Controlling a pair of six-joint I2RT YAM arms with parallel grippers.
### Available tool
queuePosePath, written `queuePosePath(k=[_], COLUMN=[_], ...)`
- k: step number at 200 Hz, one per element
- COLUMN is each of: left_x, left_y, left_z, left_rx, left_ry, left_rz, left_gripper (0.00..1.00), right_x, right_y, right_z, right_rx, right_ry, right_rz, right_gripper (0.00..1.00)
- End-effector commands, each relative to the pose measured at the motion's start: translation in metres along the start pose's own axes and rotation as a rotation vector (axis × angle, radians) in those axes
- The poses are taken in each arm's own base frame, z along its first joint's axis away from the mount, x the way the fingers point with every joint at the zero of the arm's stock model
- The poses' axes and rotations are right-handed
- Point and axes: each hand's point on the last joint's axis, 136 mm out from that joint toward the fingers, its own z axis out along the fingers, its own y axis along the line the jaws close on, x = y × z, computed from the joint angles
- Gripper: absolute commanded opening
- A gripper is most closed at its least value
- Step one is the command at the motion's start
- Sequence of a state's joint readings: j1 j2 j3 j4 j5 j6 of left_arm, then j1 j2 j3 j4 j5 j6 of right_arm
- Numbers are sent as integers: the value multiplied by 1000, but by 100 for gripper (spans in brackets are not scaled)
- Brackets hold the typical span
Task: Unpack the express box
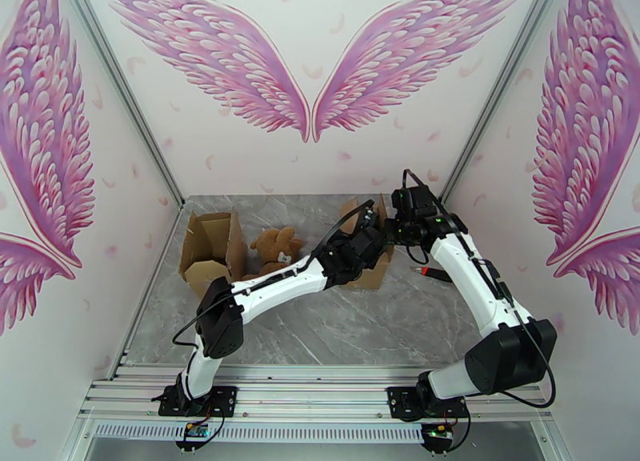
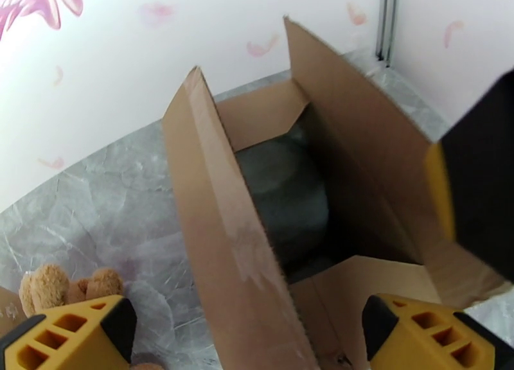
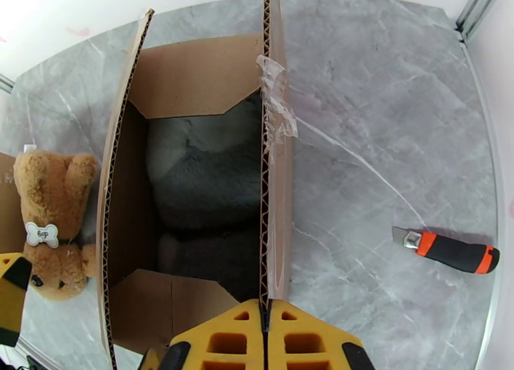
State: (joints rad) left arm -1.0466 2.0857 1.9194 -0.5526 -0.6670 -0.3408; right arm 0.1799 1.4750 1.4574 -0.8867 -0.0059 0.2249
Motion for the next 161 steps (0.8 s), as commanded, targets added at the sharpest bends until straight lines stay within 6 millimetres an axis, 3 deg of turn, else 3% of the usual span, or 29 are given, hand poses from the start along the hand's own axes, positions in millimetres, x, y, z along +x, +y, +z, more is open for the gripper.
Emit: queuePosePath(k=[1,32,69,109,125,147,161], left_x=[3,5,3,6,3,-5,-10], left_y=[20,38,54,68,71,75,78], left_z=[2,0,-8,-9,-13,-22,-29], left_rx=[-78,-126,-124,-92,-66,-43,-32], left_ry=[42,68,59,64,47,8,-12], left_rz=[-47,-75,-109,-137,-159,-188,-200], left_gripper=[97,85,62,24,13,3,0], right_x=[5,11,15,11,10,8,0], right_y=[8,7,5,5,5,1,-4], right_z=[-9,-7,-3,-7,-9,-13,-29], right_rx=[-49,-42,-39,-39,-36,-12,73], right_ry=[-2,6,15,-3,-7,-11,-50], right_rz=[24,18,19,23,24,27,5], right_gripper=[0,0,0,0,0,0,0])
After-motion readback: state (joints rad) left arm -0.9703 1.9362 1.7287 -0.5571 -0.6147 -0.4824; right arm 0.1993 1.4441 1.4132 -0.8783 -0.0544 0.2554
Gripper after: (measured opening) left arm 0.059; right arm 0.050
